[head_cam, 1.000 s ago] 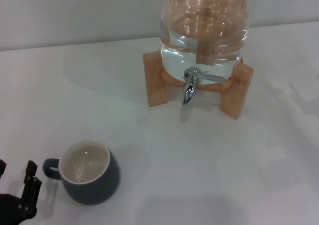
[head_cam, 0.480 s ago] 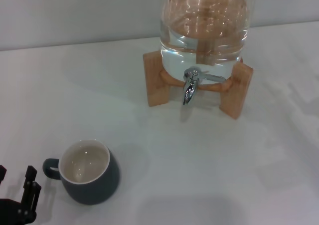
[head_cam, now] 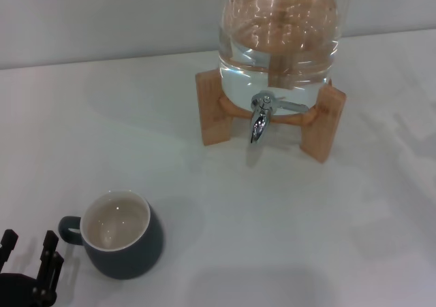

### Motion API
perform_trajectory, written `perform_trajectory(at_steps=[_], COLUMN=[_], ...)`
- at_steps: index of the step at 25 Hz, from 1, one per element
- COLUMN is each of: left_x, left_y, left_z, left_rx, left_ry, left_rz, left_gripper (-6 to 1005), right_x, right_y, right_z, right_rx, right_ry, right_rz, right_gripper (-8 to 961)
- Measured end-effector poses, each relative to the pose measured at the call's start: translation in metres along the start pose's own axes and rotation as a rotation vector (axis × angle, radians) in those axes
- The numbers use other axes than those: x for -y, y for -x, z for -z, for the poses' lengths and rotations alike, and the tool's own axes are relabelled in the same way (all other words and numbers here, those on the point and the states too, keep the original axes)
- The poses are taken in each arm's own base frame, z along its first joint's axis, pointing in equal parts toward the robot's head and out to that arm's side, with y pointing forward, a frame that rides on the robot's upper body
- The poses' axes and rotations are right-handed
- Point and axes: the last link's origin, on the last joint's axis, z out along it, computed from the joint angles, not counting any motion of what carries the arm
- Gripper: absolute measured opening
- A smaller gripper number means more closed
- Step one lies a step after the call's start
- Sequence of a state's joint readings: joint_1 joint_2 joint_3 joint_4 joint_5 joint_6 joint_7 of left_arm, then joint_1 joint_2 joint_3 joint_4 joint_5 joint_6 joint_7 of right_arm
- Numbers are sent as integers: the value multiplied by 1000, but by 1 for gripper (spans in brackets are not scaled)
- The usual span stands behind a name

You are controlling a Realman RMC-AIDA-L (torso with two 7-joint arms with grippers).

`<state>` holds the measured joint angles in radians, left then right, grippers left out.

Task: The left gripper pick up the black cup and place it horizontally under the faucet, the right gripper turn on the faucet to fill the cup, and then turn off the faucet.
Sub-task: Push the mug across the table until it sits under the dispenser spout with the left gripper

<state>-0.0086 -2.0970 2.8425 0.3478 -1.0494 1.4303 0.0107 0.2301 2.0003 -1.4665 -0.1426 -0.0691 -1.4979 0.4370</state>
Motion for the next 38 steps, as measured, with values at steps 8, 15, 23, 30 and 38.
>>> perform_trajectory(at_steps=[8, 15, 23, 30, 38], left_x=[0, -2, -2, -2, -3], left_y=[1, 3, 4, 6, 6], left_z=[-1, -1, -1, -2, -5], left_rx=[10, 21, 27, 44, 41], left_ry=[6, 17, 18, 20, 36], left_rz=[6, 5, 3, 3, -2], left_gripper=[599, 599, 599, 599, 599], right_x=[0, 0, 0, -2, -2], right_y=[0, 0, 0, -1, -1], right_z=[0, 1, 1, 1, 0], right_rx=[-1, -2, -1, -4, -4], right_ry=[-1, -1, -1, 11, 13], right_rz=[2, 3, 3, 4, 4], right_gripper=[870, 870, 870, 870, 870])
